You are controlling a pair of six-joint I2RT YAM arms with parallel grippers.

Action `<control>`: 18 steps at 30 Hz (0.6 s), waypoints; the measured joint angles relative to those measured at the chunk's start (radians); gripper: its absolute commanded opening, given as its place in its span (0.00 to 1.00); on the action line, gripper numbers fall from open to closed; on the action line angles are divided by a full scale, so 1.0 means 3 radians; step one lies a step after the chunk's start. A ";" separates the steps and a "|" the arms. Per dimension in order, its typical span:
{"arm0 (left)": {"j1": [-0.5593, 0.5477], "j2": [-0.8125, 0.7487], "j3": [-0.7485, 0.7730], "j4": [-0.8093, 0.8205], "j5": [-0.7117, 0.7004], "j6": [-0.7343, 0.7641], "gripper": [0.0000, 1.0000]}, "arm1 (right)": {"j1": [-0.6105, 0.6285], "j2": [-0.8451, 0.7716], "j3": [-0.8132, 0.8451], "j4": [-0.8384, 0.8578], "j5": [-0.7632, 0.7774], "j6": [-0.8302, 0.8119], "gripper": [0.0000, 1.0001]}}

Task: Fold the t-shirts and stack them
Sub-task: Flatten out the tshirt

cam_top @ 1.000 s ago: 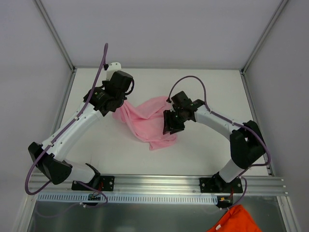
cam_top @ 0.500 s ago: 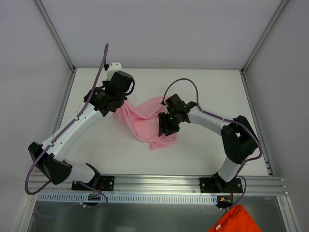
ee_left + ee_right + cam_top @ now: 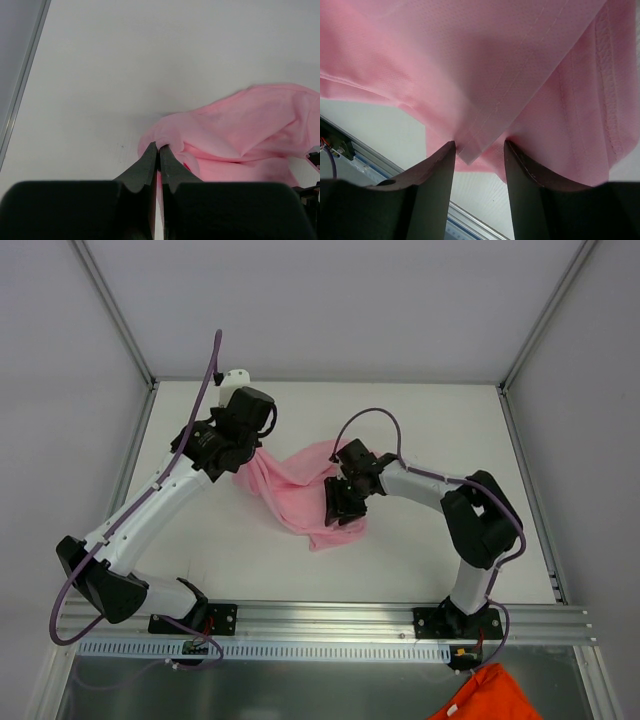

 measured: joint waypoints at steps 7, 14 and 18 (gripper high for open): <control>0.0000 -0.0029 0.0000 0.0000 0.0000 0.0004 0.00 | 0.0022 0.0098 0.0041 0.0027 -0.0045 0.0032 0.40; 0.0000 -0.0031 0.0000 0.0000 0.0000 0.0009 0.00 | 0.0038 0.0175 0.0200 0.0019 -0.0065 0.0078 0.01; 0.0000 -0.0034 -0.0019 0.0005 0.0000 0.0009 0.00 | 0.0047 0.0217 0.0281 -0.0011 -0.0062 0.0071 0.01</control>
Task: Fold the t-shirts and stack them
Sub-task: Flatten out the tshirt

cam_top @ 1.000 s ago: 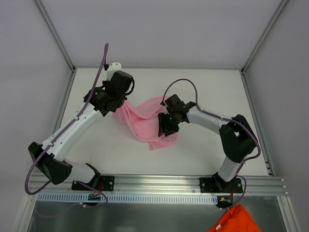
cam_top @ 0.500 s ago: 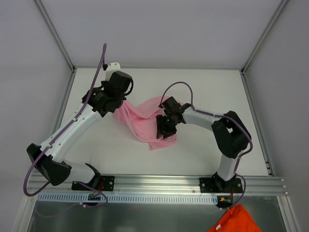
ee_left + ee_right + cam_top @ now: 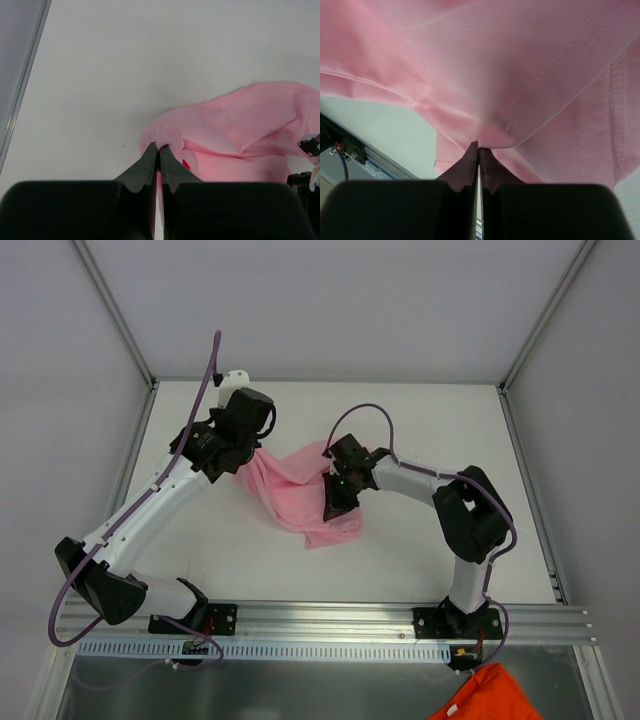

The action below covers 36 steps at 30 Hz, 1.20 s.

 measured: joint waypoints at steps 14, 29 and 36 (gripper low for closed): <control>0.0000 -0.0005 0.0009 0.0078 -0.0008 0.0137 0.00 | -0.0155 0.0027 0.2445 -0.1507 0.1380 -0.0735 0.01; -0.0001 -0.0039 0.0340 0.0184 -0.0092 0.0373 0.00 | -0.0944 -0.0289 0.3512 -0.2340 0.3207 -0.0899 0.01; -0.0058 -0.0024 0.0593 0.0278 -0.0067 0.0469 0.00 | -0.1026 -0.0449 0.3492 -0.2186 0.3491 -0.1012 0.01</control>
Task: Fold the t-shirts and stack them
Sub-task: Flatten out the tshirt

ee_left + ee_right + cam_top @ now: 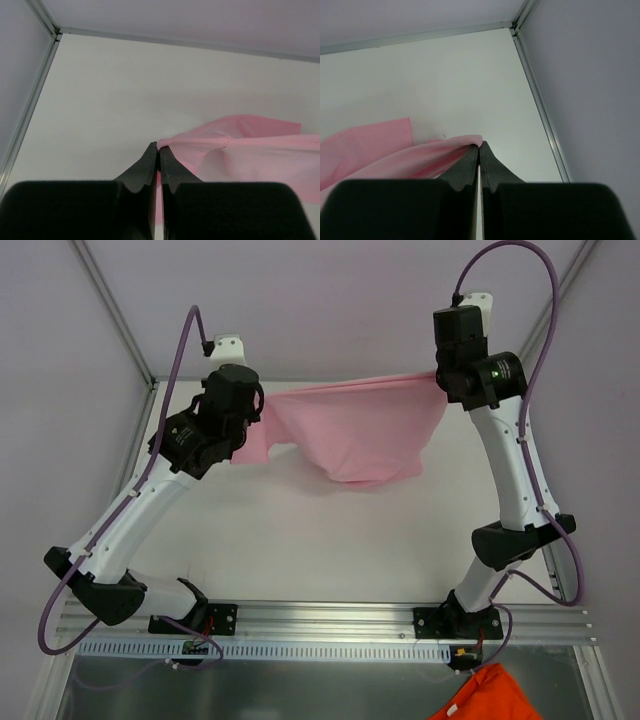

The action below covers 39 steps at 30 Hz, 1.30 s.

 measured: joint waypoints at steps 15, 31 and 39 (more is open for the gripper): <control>-0.0031 0.0113 0.0273 0.0273 0.0198 0.0136 0.00 | -0.0022 -0.0594 -0.0519 0.0912 0.0526 -0.0308 0.01; -0.0074 -0.0220 0.0632 0.0486 0.0553 0.0197 0.00 | -0.0022 -0.0861 -0.0750 0.1550 0.0445 -0.0446 0.01; -0.0144 -0.0352 0.0739 0.0476 0.0724 0.0233 0.00 | -0.0022 -0.1058 -0.0876 0.1681 0.0305 -0.0483 0.01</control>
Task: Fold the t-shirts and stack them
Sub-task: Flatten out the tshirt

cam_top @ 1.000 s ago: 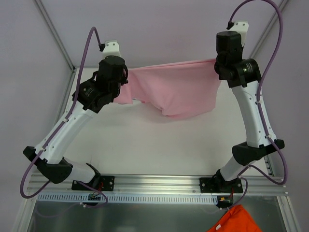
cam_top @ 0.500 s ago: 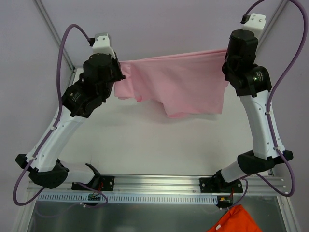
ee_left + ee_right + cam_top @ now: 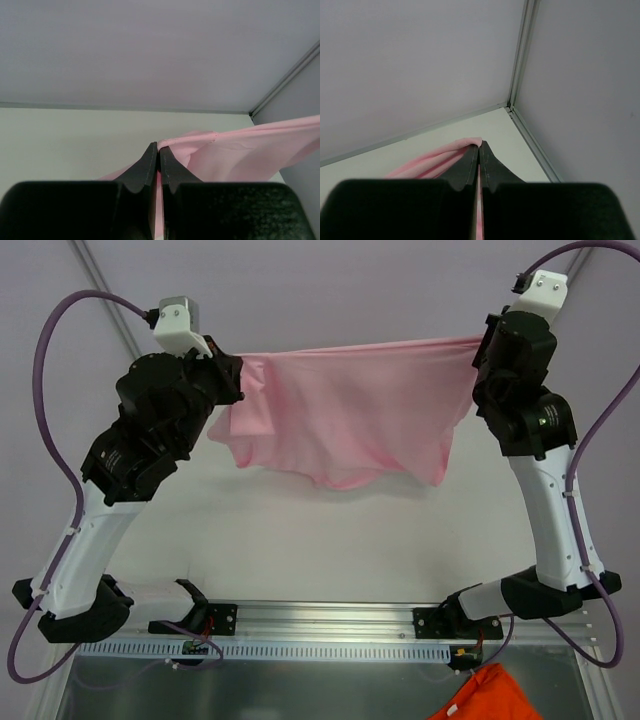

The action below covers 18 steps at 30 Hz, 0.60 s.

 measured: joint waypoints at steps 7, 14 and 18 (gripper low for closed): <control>-0.0039 -0.0150 -0.0067 -0.0085 0.0248 -0.0128 0.00 | -0.0018 -0.0038 0.0000 -0.0022 -0.0113 0.0008 0.01; -0.0192 -0.0464 -0.0877 -0.0144 0.0430 -0.0511 0.00 | -0.0067 -0.0118 -0.0148 -0.0281 -0.0345 0.0205 0.01; -0.0235 -0.0412 -0.1194 -0.0254 0.0454 -0.0633 0.00 | -0.0086 -0.0191 -0.0266 -0.0431 -0.0539 0.0299 0.01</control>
